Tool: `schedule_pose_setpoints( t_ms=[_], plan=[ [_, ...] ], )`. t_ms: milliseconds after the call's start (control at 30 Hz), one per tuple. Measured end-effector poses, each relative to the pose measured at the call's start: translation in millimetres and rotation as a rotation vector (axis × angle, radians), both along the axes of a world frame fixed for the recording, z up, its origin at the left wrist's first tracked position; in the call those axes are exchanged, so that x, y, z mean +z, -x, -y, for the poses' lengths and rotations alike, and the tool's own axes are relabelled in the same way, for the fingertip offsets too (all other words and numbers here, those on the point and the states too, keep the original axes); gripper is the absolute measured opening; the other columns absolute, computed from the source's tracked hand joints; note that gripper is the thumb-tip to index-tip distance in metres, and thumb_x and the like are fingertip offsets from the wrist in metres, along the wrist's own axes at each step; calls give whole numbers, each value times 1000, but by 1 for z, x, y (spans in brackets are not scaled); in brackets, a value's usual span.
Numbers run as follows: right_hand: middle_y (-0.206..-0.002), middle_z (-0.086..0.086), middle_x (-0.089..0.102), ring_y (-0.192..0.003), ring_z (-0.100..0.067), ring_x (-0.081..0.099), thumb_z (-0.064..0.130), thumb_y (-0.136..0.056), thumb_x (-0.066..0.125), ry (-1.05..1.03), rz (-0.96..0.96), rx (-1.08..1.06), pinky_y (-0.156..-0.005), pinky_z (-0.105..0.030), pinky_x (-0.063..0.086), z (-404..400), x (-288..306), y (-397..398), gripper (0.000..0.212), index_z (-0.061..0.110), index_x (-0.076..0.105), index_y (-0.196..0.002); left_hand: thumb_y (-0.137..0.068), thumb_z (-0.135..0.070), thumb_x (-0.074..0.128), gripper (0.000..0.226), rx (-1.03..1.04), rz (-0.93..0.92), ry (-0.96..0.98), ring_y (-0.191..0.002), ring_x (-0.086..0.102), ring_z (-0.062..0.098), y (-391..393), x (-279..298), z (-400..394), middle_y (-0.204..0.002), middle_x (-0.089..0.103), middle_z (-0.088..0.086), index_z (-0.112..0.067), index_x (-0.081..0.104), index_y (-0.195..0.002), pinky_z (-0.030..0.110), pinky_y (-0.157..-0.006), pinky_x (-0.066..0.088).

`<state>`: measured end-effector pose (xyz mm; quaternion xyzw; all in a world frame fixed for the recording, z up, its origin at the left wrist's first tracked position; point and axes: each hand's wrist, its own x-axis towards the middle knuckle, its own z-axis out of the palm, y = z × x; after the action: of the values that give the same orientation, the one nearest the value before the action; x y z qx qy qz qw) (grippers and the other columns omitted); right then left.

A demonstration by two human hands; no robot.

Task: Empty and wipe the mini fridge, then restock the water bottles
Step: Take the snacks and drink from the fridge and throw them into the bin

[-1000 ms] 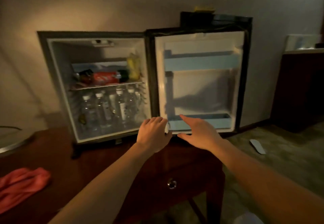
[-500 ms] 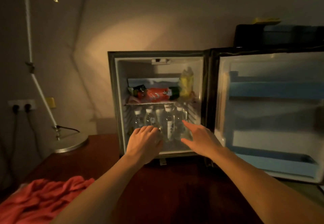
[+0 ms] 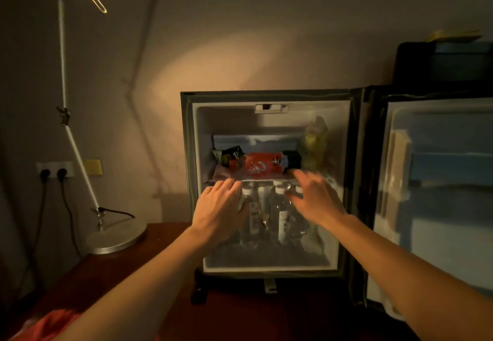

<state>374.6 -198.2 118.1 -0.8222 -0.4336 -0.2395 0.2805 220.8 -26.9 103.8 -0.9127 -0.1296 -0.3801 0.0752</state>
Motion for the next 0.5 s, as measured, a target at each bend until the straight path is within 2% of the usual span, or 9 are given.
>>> schedule_pose_setpoints(
  t_ms=[100, 300, 400, 500],
  plan=[
    [-123, -7, 60, -116, -29, 55, 33, -88, 69, -33, -12, -39, -88, -40, 50, -4, 12, -15, 48, 22, 53, -132, -90, -43, 57, 31, -4, 17, -7, -96, 61, 17, -12, 14, -9, -111, 63, -3, -21, 58, -112, 31, -81, 50],
    [-124, -8, 55, -112, -30, 55, 30, -89, 67, -111, -25, -105, -88, -37, 49, -14, 24, -41, 40, 17, 54, -124, -87, -41, 62, 45, -9, 6, 31, -108, 61, 23, -42, 37, -17, -125, 63, 0, -20, 56, -127, 39, -87, 52],
    [-132, -14, 50, -117, -33, 53, 27, -88, 69, -190, -45, -155, -91, -40, 48, -20, 26, -53, 54, 9, 46, -133, -88, -40, 60, 43, -15, -3, 32, -107, 59, 24, -57, 43, -20, -125, 60, 0, -20, 54, -126, 38, -81, 53],
    [-142, -20, 40, -121, -39, 51, 23, -85, 73, -326, -95, -249, -93, -45, 50, -25, 32, -63, 74, 4, 33, -144, -88, -53, 60, 53, -48, -28, 65, -111, 57, 24, -72, 48, -24, -129, 57, 0, -23, 49, -130, 39, -85, 53]
  ],
)
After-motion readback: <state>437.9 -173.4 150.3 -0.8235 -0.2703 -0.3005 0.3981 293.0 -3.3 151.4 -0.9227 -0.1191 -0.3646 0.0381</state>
